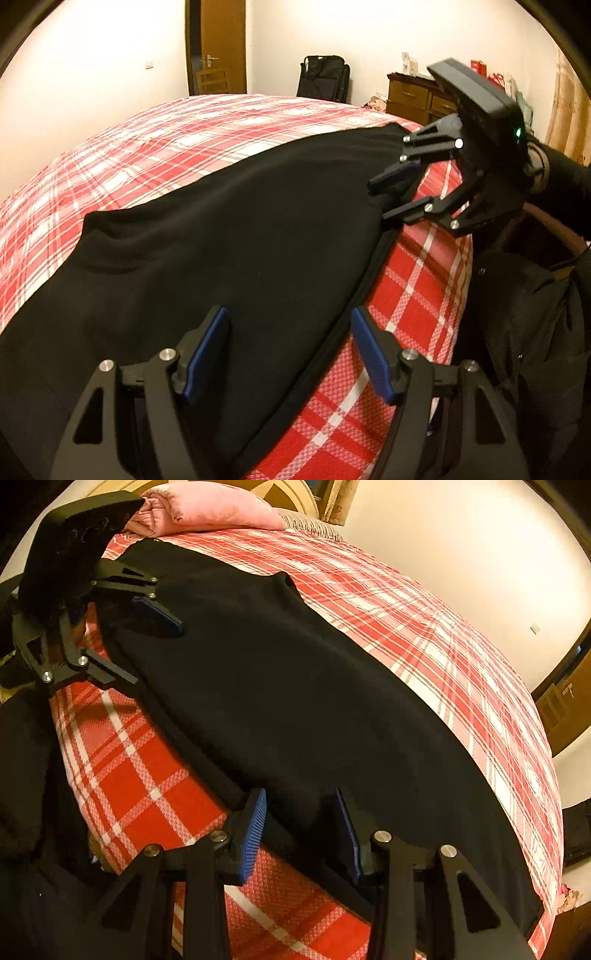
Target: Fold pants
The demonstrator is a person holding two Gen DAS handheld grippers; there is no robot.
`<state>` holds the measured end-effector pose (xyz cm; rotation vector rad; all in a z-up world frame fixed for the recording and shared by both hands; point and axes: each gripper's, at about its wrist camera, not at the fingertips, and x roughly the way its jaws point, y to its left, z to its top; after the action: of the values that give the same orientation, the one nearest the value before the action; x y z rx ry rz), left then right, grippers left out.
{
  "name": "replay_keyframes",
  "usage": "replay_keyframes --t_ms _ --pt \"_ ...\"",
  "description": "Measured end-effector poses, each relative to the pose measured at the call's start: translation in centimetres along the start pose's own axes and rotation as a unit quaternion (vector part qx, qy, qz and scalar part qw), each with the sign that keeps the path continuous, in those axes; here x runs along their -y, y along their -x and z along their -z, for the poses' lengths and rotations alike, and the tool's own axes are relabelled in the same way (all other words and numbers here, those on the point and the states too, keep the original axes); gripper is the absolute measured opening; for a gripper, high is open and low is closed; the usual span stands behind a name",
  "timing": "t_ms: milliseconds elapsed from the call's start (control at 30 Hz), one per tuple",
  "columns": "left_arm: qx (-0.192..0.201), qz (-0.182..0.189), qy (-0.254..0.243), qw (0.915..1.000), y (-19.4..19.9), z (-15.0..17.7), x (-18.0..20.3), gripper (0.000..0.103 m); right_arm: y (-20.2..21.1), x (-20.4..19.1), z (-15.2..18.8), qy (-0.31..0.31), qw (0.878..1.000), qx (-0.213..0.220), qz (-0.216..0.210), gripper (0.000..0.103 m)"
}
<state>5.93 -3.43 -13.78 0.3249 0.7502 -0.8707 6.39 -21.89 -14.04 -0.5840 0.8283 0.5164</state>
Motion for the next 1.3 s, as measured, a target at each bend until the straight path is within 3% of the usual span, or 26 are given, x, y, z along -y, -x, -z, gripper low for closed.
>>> replay_keyframes --t_ms 33,133,300,400,500,567,600,633,800,867,1000,1167,1300 --pt "0.003 0.002 0.005 1.0000 0.1 0.0 -0.1 0.071 0.1 -0.2 0.0 -0.003 1.000 -0.002 -0.017 0.011" --pt "0.008 0.001 0.011 0.9999 0.9 0.0 -0.2 0.071 0.8 -1.1 -0.1 0.014 1.000 -0.005 -0.016 0.002" --pt "0.020 0.008 0.014 0.9997 2.8 0.5 -0.4 0.071 2.6 -1.8 0.7 0.011 0.999 -0.009 -0.036 0.001" --pt "0.016 -0.003 0.021 0.9996 2.9 0.9 -1.1 0.071 0.6 -2.2 1.1 0.016 0.999 -0.024 -0.031 0.002" --pt "0.014 -0.025 0.030 0.9992 2.9 1.3 -1.7 0.071 1.0 -2.1 0.6 0.023 0.999 -0.023 -0.031 0.008" --pt "0.012 -0.025 0.041 0.9988 2.9 1.7 -2.4 0.071 1.8 -1.0 0.0 0.008 0.999 -0.018 -0.048 0.041" --pt "0.002 -0.022 0.047 0.9986 2.6 2.1 -2.7 0.071 2.3 -0.3 -0.4 -0.005 0.998 -0.013 -0.058 0.046" --pt "-0.013 -0.016 0.053 0.9984 2.1 2.6 -3.0 0.071 2.9 0.6 -1.0 -0.015 0.998 -0.002 -0.065 0.047" --pt "-0.003 -0.020 0.036 0.9992 2.7 3.3 -2.2 0.072 2.4 4.7 -5.6 -0.088 0.990 0.037 -0.104 0.047" --pt "0.011 -0.047 0.031 0.9983 3.8 3.4 -2.4 0.072 0.5 5.6 -8.4 -0.121 0.984 0.037 -0.124 0.047" --pt "0.048 -0.123 0.065 0.9892 8.0 4.4 -5.1 0.073 -4.8 6.1 -13.7 -0.165 0.972 0.034 -0.167 0.047" --pt "0.063 -0.221 0.147 0.9621 13.5 8.7 -11.0 0.076 -10.4 5.5 -18.8 -0.230 0.942 0.021 -0.243 0.047" --pt "0.039 -0.245 0.181 0.9517 14.2 11.5 -13.8 0.076 -13.5 4.9 -21.3 -0.247 0.935 -0.003 -0.255 0.047"
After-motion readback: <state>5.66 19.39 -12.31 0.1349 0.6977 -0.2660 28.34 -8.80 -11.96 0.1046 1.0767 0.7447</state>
